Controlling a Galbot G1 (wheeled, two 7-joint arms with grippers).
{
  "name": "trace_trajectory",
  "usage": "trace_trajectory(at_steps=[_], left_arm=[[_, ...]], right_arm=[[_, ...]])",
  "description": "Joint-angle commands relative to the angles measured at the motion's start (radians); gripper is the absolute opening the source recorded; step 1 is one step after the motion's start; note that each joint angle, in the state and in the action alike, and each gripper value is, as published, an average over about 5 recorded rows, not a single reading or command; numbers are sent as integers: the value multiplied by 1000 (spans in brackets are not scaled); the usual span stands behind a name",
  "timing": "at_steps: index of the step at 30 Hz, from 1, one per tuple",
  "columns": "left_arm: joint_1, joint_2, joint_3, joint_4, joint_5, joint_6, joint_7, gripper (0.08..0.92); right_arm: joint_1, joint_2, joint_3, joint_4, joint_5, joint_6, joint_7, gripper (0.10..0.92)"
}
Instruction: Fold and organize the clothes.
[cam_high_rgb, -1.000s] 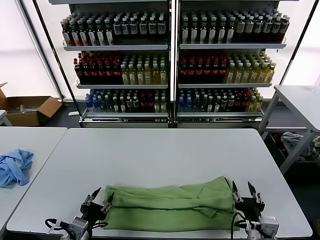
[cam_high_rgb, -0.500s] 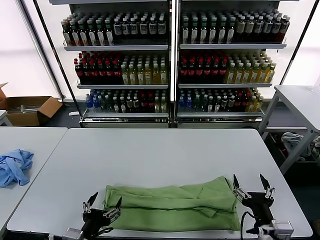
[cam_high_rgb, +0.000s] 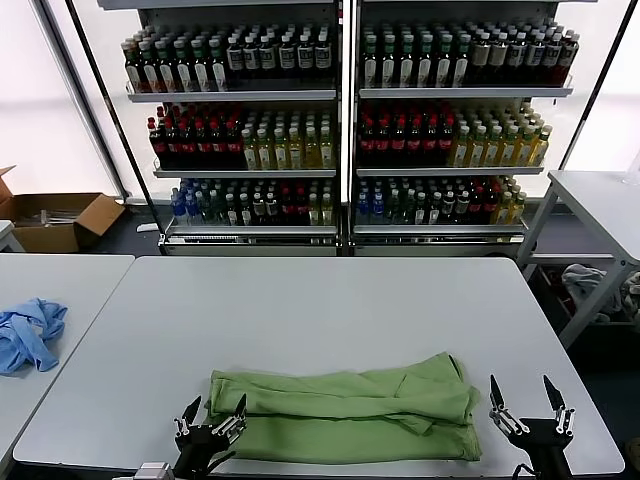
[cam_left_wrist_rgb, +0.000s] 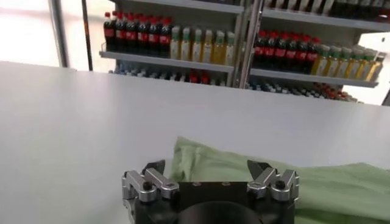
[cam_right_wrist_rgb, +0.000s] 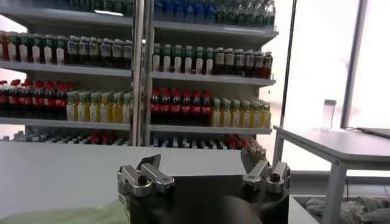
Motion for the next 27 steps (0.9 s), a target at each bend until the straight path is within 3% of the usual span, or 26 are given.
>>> trace_trajectory(at_steps=[1, 14, 27], left_arm=[[-73, -42, 6, 140, -56, -67, 5, 823], [-65, -72, 28, 167, -20, -120, 31, 814], [-73, -101, 80, 187, 120, -197, 31, 463]], right_arm=[[-41, 7, 25, -44, -3, 103, -17, 823], [-20, 5, 34, -47, 15, 106, -15, 823], [9, 16, 11, -48, 8, 99, 5, 823]])
